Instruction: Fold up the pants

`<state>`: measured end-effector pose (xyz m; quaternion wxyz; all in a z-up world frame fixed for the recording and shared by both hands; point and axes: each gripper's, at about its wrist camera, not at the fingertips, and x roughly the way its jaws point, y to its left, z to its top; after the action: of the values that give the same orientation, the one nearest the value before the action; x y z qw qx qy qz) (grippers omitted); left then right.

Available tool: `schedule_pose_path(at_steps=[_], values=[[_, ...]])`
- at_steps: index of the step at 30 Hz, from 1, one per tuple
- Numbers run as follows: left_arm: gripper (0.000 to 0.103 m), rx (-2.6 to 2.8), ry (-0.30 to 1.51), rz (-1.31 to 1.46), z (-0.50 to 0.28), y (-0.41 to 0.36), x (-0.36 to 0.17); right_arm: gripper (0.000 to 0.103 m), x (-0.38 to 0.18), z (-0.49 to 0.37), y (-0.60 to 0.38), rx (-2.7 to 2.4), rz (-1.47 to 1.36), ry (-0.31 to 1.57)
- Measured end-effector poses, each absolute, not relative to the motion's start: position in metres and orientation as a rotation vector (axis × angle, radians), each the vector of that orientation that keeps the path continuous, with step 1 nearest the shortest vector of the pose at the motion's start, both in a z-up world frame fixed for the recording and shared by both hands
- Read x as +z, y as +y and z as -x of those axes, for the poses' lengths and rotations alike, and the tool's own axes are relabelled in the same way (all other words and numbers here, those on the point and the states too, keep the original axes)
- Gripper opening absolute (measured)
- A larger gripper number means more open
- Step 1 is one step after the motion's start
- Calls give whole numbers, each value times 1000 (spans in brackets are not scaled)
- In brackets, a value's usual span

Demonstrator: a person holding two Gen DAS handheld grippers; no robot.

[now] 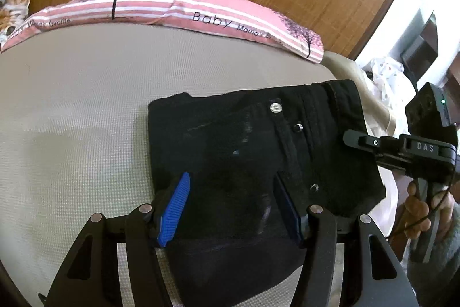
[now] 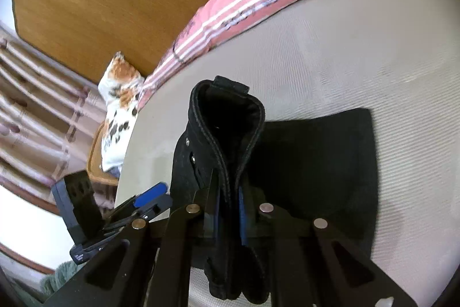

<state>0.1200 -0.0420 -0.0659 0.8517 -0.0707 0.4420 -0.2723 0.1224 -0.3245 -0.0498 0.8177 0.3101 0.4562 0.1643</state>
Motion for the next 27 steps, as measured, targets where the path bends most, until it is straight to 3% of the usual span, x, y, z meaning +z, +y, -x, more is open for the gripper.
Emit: schedule_pose_path(at_steps=[9, 14, 27], values=[[60, -601, 1007, 58, -118, -65, -89, 12, -114, -118, -370, 195, -716, 1077], [60, -590, 1029, 30, -117, -67, -100, 26, -111, -113, -372, 197, -729, 1079], [60, -586, 1035, 5, -109, -70, -101, 34, -114, -69, -378, 241, -762, 1090]])
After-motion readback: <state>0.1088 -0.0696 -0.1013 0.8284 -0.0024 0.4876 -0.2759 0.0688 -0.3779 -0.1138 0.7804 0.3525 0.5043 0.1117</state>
